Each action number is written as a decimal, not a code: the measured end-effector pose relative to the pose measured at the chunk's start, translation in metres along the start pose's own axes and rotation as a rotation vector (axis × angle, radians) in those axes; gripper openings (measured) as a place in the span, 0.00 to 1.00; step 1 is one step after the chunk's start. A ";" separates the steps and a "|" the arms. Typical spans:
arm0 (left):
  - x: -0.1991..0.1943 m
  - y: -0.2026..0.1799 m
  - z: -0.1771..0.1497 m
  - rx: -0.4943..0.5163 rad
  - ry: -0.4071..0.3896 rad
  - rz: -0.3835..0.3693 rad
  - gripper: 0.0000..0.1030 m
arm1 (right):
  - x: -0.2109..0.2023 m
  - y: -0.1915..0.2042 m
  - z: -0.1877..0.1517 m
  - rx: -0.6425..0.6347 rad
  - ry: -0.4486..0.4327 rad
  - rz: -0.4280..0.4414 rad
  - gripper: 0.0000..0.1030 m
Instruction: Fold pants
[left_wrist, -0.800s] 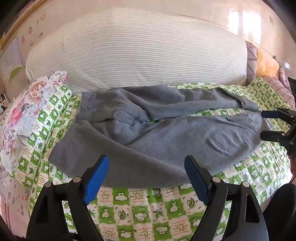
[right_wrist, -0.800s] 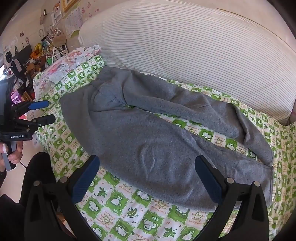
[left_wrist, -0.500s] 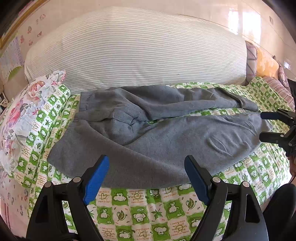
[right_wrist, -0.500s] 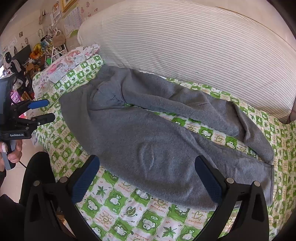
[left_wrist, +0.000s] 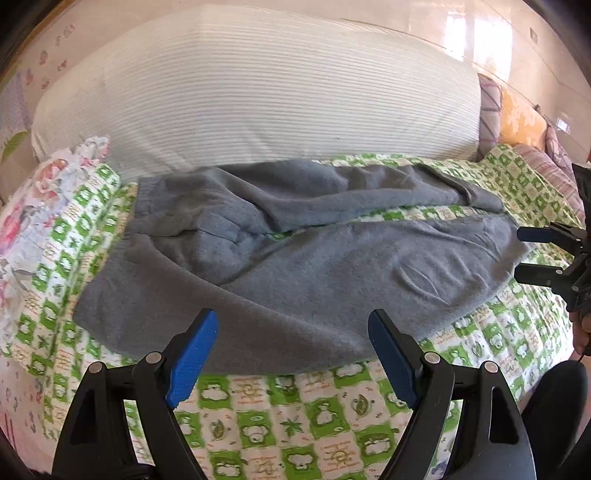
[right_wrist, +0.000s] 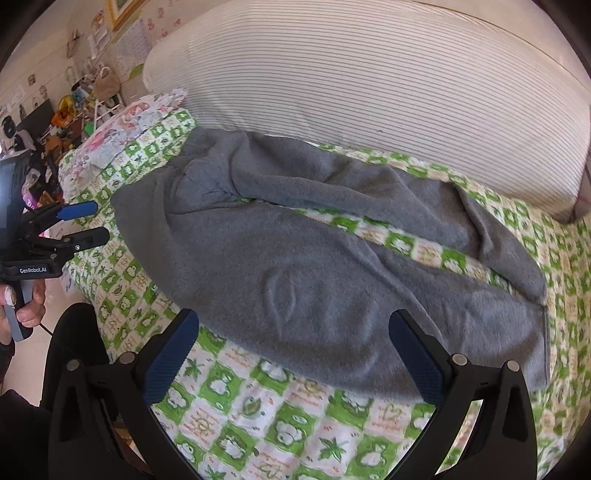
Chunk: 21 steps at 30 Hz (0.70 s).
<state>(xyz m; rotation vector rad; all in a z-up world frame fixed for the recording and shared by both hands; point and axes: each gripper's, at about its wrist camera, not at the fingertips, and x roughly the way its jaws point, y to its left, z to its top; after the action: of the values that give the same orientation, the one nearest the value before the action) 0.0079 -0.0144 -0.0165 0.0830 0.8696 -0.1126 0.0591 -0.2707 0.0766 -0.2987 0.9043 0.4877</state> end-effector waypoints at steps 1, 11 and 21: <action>0.002 -0.001 -0.001 -0.004 0.009 -0.013 0.81 | -0.003 -0.005 -0.004 0.016 0.004 -0.008 1.00; 0.032 -0.044 -0.015 0.117 0.081 -0.152 0.81 | -0.036 -0.085 -0.062 0.326 0.022 -0.130 1.00; 0.063 -0.092 -0.002 0.313 0.112 -0.233 0.81 | -0.066 -0.184 -0.088 0.690 -0.087 -0.249 1.00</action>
<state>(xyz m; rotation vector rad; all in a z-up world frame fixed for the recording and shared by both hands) 0.0344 -0.1091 -0.0680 0.2830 0.9665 -0.4663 0.0609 -0.4850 0.0865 0.2375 0.8830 -0.0561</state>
